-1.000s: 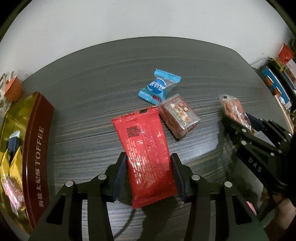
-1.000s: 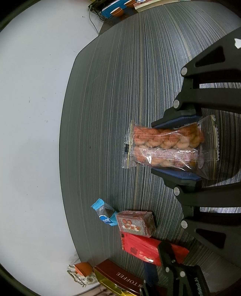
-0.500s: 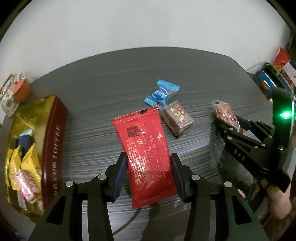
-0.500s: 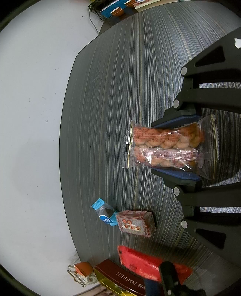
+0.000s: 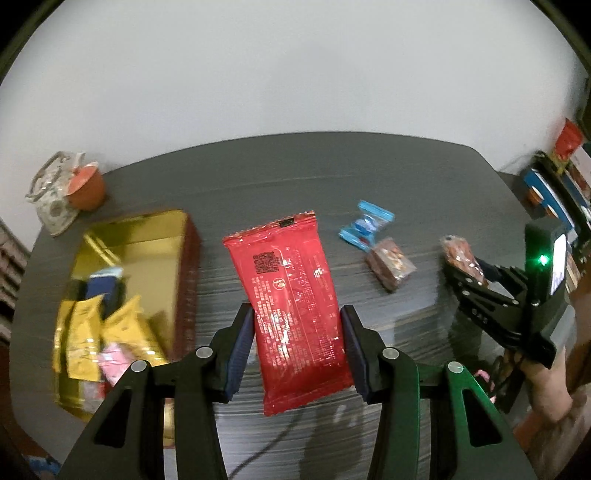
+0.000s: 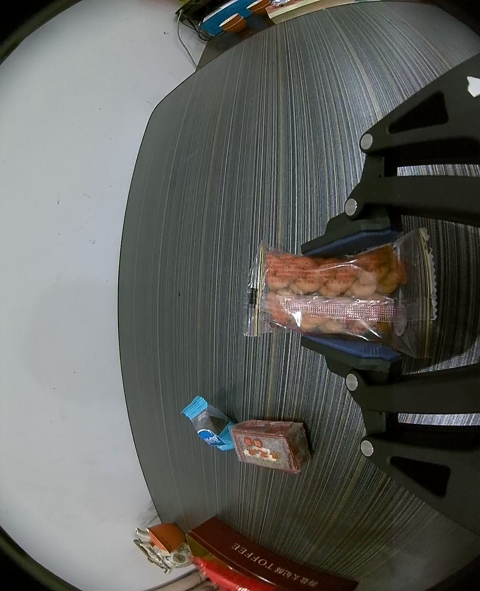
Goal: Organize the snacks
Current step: 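Carry the red bar into the gold tin and open the left tool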
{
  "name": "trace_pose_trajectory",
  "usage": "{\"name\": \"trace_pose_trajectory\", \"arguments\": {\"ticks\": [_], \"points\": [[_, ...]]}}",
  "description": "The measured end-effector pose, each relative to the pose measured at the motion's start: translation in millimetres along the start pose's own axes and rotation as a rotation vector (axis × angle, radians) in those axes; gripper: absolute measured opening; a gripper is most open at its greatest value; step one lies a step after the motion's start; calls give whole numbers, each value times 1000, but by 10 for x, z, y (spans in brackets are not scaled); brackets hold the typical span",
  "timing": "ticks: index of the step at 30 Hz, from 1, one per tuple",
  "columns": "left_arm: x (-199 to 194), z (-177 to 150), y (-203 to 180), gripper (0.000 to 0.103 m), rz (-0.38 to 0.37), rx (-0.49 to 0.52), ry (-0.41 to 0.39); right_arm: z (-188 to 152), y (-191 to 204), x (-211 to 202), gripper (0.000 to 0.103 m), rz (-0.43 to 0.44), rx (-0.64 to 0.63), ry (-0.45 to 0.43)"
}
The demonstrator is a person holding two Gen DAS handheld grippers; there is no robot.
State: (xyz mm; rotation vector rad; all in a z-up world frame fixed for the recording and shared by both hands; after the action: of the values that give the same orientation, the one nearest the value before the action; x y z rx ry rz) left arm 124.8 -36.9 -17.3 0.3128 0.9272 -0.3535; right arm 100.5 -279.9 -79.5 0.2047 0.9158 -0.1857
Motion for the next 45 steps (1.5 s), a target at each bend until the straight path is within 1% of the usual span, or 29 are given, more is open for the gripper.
{"name": "trace_pose_trajectory", "arguments": {"ticks": [4,7,15,18,21,26,33,36,45], "points": [[-84,-6,271,48,38,-27,-6,0,-3,0,39,0,0,0],[-135,-26,530,48,88,-50,-8,0,-5,0,39,0,1,0],[-162,-200,1226,48,194,-142,22,1,-12,1,39,0,1,0],[-107,-263,1400,48,196,-166,42,1,-15,1,39,1,1,0],[-10,-329,1559,48,223,-172,72,2,-16,1,39,1,1,0],[183,-412,1694,48,224,-182,112,3,-15,2,39,1,2,0],[431,-457,1775,48,223,-178,149,4,-20,3,39,1,2,0],[483,-456,1774,48,238,-160,155,5,-21,3,39,1,2,0],[519,-443,1785,47,248,-142,162,7,-32,4,39,1,3,0]]}}
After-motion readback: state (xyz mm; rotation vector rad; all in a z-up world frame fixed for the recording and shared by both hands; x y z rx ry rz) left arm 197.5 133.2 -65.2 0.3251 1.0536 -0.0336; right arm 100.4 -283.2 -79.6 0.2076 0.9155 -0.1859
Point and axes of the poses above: each gripper's, at about its wrist camera, not at the fingertips, and x roughly the way its jaws point, y to its left, z to its top, the point moved 6 cm from there along x, roughly the way its jaws point, and after that the axes turned 12 degrees about x, right-handed, at the moved point
